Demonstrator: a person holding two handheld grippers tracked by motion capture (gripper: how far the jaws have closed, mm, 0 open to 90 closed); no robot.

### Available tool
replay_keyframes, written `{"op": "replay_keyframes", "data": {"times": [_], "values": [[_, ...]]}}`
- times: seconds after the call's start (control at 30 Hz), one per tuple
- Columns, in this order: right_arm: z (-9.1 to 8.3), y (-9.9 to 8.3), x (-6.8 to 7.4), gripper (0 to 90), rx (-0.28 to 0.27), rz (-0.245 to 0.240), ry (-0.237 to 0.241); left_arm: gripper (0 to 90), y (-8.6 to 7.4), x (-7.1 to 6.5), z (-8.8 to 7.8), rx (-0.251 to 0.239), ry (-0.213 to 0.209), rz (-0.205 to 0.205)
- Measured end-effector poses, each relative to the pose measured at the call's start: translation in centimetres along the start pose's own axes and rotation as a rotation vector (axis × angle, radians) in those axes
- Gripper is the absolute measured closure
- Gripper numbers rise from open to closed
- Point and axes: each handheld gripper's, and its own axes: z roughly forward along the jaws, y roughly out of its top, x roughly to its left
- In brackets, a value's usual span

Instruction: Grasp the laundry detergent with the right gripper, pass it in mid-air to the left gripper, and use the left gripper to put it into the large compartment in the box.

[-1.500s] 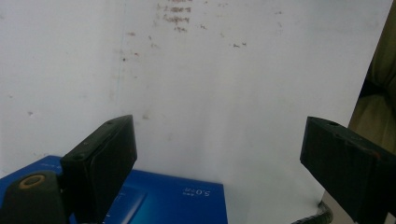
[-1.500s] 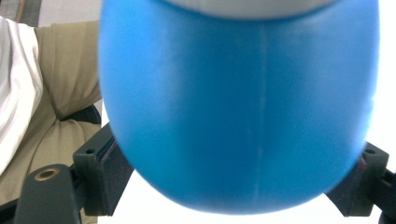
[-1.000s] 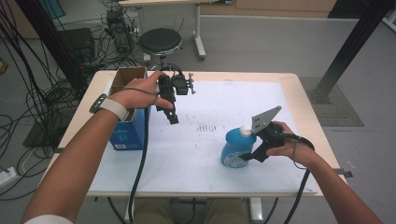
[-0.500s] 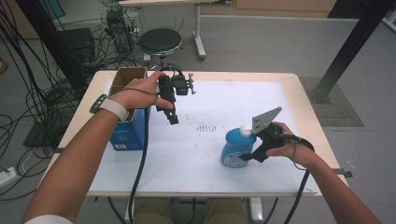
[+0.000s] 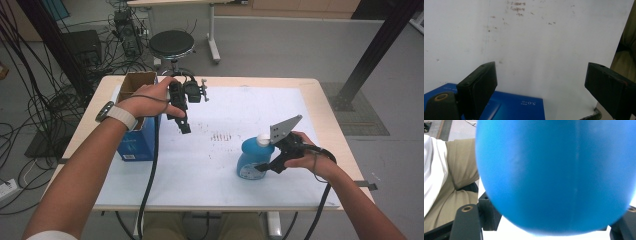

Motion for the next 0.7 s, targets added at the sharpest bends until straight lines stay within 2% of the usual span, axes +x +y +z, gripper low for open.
{"op": "replay_keyframes", "data": {"times": [0.7], "values": [[0.05,-0.47,0.29,30.7,-0.035,-0.003,-0.018,11.2,0.2,-0.1,0.09,0.0,-0.002,0.003]]}}
